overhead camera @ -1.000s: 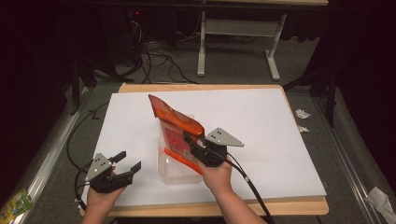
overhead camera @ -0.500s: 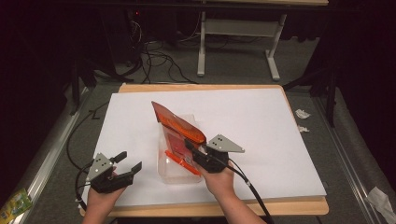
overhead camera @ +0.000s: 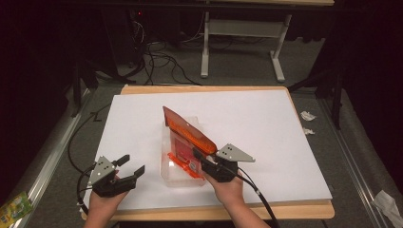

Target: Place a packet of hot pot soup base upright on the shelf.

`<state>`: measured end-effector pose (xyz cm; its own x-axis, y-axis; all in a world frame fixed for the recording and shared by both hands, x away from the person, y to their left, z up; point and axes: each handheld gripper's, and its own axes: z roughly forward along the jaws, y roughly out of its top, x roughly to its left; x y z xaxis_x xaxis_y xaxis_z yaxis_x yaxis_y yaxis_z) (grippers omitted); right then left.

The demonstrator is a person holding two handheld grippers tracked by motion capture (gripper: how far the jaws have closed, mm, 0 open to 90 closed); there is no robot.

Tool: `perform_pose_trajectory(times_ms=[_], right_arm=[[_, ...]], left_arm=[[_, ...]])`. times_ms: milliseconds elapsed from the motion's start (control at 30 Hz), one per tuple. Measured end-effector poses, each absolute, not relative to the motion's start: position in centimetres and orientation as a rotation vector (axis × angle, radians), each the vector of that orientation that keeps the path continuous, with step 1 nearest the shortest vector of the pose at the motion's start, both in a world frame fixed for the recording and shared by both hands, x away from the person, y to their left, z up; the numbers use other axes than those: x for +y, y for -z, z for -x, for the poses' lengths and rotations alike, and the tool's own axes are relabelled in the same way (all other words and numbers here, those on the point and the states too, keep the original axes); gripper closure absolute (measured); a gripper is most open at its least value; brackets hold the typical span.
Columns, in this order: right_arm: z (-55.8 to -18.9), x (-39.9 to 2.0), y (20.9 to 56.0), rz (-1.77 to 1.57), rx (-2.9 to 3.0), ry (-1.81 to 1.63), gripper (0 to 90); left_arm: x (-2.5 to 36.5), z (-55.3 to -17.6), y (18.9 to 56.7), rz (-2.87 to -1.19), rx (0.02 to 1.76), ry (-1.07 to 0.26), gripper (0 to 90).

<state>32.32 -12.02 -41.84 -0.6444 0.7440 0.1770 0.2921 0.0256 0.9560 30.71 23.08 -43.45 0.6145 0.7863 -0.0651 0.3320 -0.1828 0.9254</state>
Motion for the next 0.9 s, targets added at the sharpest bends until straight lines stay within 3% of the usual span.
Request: perform_pose_trajectory(times_ms=[167, 400, 567, 900], right_arm=[[-32.6, -12.0, 41.4, -1.056, 1.981, -1.628, 68.0], [-33.0, -12.7, 40.3, -1.005, 2.046, -1.645, 38.9], [-32.8, -13.8, 39.5, -0.972, 2.058, -1.631, 22.9], [-31.9, -18.0, 38.4, -0.987, 2.025, -1.627, 17.3]], left_arm=[[23.1, -30.8, 43.5, -1.769, 0.911, -0.526, 29.1], [23.1, -30.8, 43.6, -1.766, 0.915, -0.522, 29.1], [22.9, -30.8, 43.7, -1.771, 0.912, -0.524, 29.0], [23.0, -30.7, 43.8, -1.762, 0.931, -0.515, 28.3]])
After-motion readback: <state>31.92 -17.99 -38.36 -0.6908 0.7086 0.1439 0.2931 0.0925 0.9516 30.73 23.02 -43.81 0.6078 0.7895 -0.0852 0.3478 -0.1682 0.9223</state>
